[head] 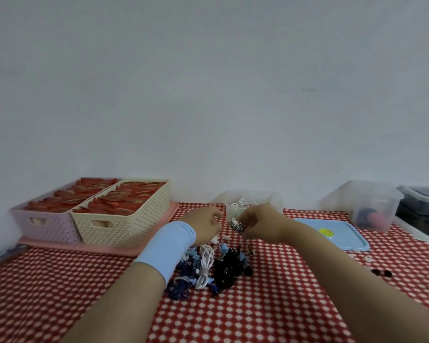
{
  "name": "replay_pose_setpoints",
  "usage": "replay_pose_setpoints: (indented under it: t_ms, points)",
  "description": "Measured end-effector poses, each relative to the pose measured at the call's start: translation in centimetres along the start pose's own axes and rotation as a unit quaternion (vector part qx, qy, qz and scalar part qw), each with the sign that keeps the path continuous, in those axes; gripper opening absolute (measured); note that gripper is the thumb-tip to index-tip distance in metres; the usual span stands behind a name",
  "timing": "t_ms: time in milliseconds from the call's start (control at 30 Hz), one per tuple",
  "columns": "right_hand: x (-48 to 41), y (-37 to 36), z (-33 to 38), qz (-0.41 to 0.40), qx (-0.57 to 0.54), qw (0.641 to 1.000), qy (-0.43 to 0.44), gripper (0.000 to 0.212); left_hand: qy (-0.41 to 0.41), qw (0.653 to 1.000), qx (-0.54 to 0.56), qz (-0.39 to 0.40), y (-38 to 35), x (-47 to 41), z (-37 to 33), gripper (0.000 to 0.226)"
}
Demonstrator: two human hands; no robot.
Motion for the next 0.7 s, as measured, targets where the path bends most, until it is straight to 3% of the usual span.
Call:
replay_pose_setpoints:
  t_ms: [167,300,433,567,700]
  points:
    - [1.8,1.9,0.4,-0.014,-0.193,0.981,0.017,0.023,-0.023,0.977,0.207,-0.053,0.2,-0.4,-2.0,0.045]
    - [3.5,3.2,-0.3,-0.011,-0.280,0.960,0.013,0.036,-0.021,0.934,0.346,-0.091,0.4,-0.2,-4.1,0.022]
    - [6.3,4.5,-2.0,0.005,-0.391,0.920,-0.004,0.036,-0.019,0.887,0.457,-0.068,-0.6,0.0,-7.0,0.016]
    - [9.4,5.8,-4.3,0.017,-0.366,0.930,-0.027,0.021,-0.028,0.885,0.462,-0.046,-2.5,-0.1,-9.7,0.012]
    - [11.6,7.4,-6.8,-0.006,-0.266,0.961,-0.077,0.013,-0.035,0.937,0.344,-0.055,-4.5,-0.1,-11.6,0.017]
Point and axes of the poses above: each hand's wrist, its own x-axis away from the middle knuckle, its own y-axis out of the back of the hand, z = x × y, the point moved 7 cm from there along -x, towards the middle knuckle, and after that the axes turned 5 degrees about -x, right-handed, at the moved point
